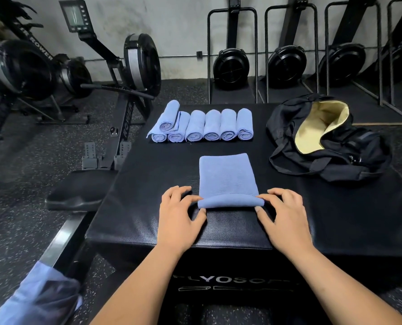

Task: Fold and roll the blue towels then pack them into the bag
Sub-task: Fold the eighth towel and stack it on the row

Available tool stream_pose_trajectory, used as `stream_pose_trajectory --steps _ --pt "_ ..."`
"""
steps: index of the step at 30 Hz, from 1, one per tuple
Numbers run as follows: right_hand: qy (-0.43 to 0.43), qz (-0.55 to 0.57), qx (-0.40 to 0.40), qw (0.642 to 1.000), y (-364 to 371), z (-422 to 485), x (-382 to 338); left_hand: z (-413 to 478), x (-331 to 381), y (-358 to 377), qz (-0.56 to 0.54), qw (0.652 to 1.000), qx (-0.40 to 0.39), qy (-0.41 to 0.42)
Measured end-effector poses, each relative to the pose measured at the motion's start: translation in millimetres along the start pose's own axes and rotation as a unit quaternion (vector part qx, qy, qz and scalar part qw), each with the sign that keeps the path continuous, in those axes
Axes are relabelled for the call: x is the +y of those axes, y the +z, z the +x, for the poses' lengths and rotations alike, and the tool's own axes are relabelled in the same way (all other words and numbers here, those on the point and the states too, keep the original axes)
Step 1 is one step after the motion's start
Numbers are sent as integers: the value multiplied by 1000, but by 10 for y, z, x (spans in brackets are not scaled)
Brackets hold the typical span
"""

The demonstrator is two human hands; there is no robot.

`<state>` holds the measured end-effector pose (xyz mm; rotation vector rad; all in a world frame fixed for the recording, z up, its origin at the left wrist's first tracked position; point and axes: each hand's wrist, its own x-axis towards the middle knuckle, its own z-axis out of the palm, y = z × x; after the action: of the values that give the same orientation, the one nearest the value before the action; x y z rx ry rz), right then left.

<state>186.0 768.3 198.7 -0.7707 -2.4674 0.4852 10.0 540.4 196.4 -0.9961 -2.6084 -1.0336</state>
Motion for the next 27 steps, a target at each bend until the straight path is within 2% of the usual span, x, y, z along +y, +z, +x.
stream_pose_trajectory --steps 10,17,21,27 --pt "37 88 8 995 -19 35 1 14 11 -19 -47 998 -17 -38" --pt "63 113 16 992 -88 21 -67 28 59 -49 -51 998 16 -32" --pt "22 117 24 993 -109 2 -77 -22 68 -83 -69 998 4 4" --pt "-8 83 50 995 -18 -11 -22 -34 30 -19 -24 999 26 24"
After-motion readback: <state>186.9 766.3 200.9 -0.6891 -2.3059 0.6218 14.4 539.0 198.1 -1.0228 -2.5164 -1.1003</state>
